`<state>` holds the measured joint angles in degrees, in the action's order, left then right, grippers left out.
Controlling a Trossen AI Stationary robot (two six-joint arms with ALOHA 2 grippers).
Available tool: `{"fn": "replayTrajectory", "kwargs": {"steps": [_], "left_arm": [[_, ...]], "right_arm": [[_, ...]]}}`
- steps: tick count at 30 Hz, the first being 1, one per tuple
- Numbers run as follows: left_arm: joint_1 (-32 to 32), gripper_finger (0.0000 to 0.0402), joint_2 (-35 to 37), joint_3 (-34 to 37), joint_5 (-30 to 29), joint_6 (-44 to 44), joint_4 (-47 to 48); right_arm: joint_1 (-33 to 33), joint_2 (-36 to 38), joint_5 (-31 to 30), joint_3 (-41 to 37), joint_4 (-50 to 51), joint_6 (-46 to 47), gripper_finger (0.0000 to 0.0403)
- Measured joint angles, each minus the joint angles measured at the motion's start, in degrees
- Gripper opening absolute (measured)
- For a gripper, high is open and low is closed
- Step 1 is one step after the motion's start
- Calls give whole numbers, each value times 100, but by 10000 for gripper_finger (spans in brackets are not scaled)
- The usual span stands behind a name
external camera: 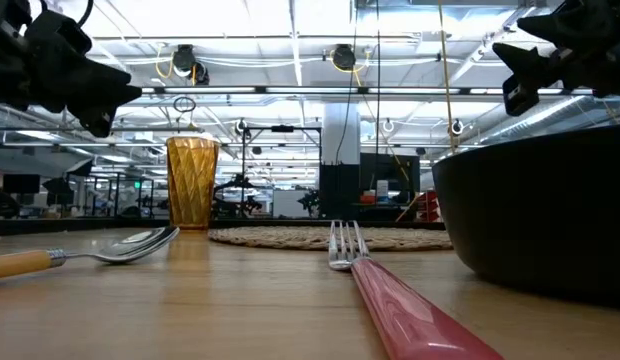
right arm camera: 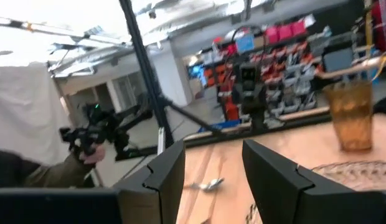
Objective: Pick & Place Utensil
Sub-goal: Put the black bowl on the brown mat
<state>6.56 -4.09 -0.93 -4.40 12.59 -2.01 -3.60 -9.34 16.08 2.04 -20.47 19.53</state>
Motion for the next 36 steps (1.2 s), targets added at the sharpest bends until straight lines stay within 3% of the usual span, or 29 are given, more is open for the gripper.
{"fn": "replayTrajectory", "kwargs": {"steps": [6,13,21,29,36], "left_arm": [[31,120,-219,6,181,102,-174],[29,120,-281,6,-109,-59,-495],[27,120,-283,-43,0,-486,-1025],[16,120,-380,-749,-15,-1187,-984],[18,120,-1024,-1533,-18,-1344,-449]], "right_arm": [[2,-404,224,158,-113,-439,155],[2,-852,244,714,17,-1551,155],[0,-1249,196,1085,61,-1939,155],[0,-1411,192,1693,35,-2326,155],[-4,-1408,188,1749,-460,-2449,155]]}}
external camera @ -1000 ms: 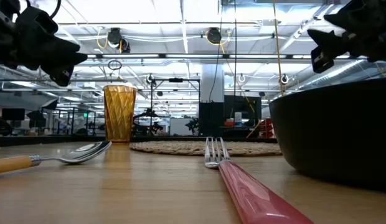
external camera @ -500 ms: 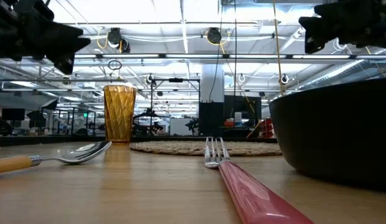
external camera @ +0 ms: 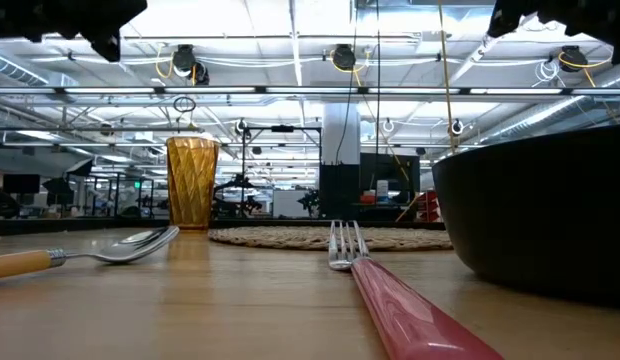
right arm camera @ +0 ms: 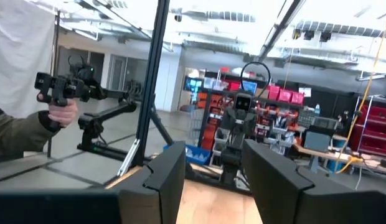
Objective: Pick & Place Utensil
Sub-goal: Put the black bowl on the brown mat
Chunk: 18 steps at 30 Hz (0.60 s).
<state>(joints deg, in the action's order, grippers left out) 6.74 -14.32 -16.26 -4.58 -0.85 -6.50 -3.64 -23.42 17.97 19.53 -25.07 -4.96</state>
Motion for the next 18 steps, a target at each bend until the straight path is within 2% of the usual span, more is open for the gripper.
{"fn": "replayTrajectory", "kwargs": {"steps": [9,18], "left_arm": [[0,120,-1190,-1015,0,-167,350],[0,120,-1877,-1497,6,-304,402]], "right_arm": [[-5,-10,-184,231,275,191,155],[-2,-637,-178,1394,1495,235,155]]}}
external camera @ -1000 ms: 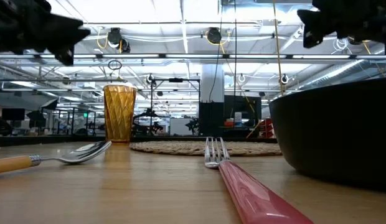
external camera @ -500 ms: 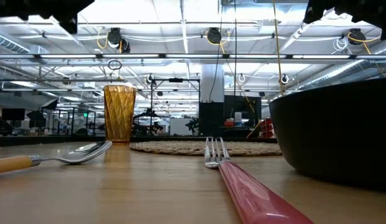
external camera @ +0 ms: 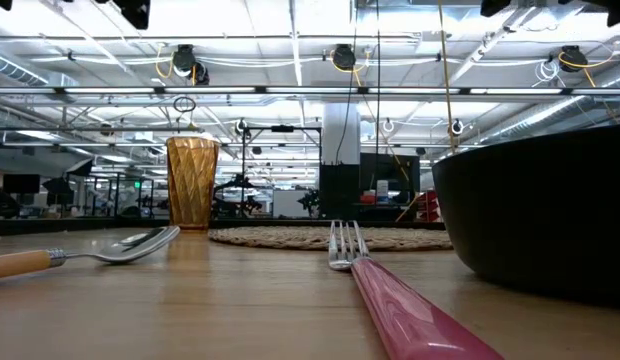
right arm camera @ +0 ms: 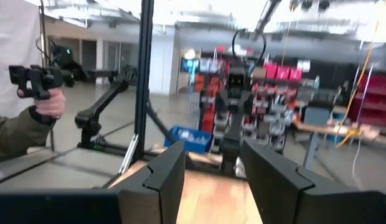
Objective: Pick & Place Utensil
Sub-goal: Put the black bowl on the brown mat
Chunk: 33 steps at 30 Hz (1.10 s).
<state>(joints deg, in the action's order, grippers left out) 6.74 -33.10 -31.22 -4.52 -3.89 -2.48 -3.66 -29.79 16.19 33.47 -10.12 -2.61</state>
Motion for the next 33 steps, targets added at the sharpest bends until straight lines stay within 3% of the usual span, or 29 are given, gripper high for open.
{"fn": "replayTrajectory", "kwargs": {"steps": [8,15,21,29,33], "left_arm": [[324,120,-573,-6,-6,557,455],[1028,120,-1213,-6,-572,646,354],[1485,120,-1584,-6,-1189,660,255],[1842,120,-2012,-6,-1259,863,177],[1909,120,-2221,-6,-1262,919,165]], "right_arm": [[76,-846,-68,182,1056,450,155],[894,-1661,-1053,182,1188,410,155],[1603,-1925,-1799,182,1218,517,155],[2456,-2151,-2939,182,1833,1446,155],[2770,-2548,-3027,182,1795,1961,155]]}}
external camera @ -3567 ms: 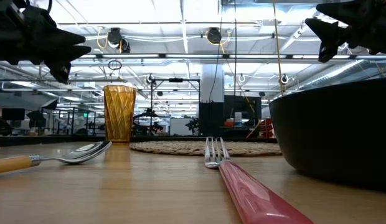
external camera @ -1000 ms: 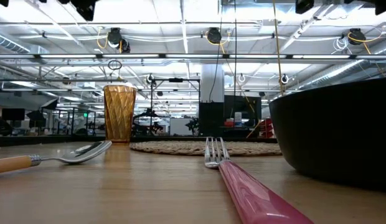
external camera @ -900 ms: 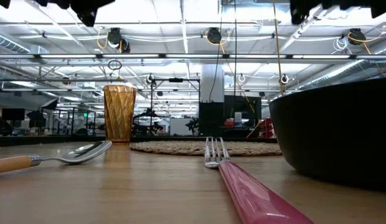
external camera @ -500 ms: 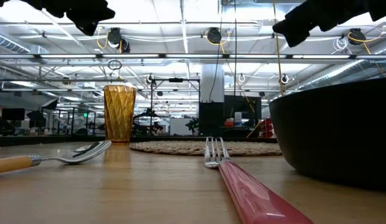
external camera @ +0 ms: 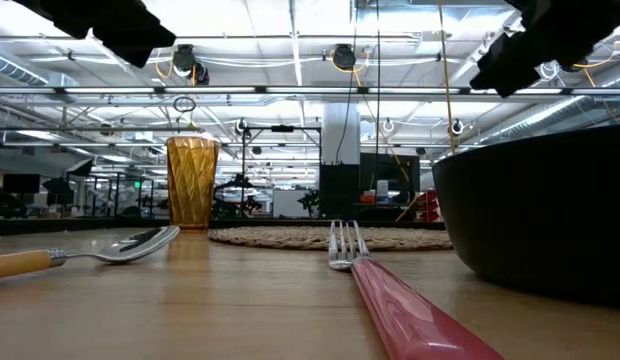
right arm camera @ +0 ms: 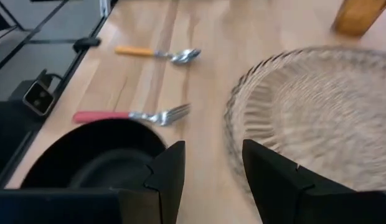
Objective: Pick & Place Utensil
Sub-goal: Put the black bowl on the brown mat
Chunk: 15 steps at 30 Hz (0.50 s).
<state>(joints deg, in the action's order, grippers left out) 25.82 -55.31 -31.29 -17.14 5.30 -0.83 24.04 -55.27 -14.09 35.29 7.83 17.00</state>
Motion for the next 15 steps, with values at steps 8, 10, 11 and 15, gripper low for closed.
{"fn": "replayTrajectory", "kwargs": {"steps": [8,10,11,15], "left_arm": [[-2,120,-268,0,-146,-28,-268],[-2,120,-295,0,-147,-26,-279],[-2,120,-298,0,-147,-26,-278],[-2,120,-297,0,-147,-26,-283]], "right_arm": [[350,-736,76,0,-30,1121,155],[424,-886,83,0,-25,1344,155],[450,-947,82,0,-26,1436,155],[502,-1145,92,0,19,1755,155]]}}
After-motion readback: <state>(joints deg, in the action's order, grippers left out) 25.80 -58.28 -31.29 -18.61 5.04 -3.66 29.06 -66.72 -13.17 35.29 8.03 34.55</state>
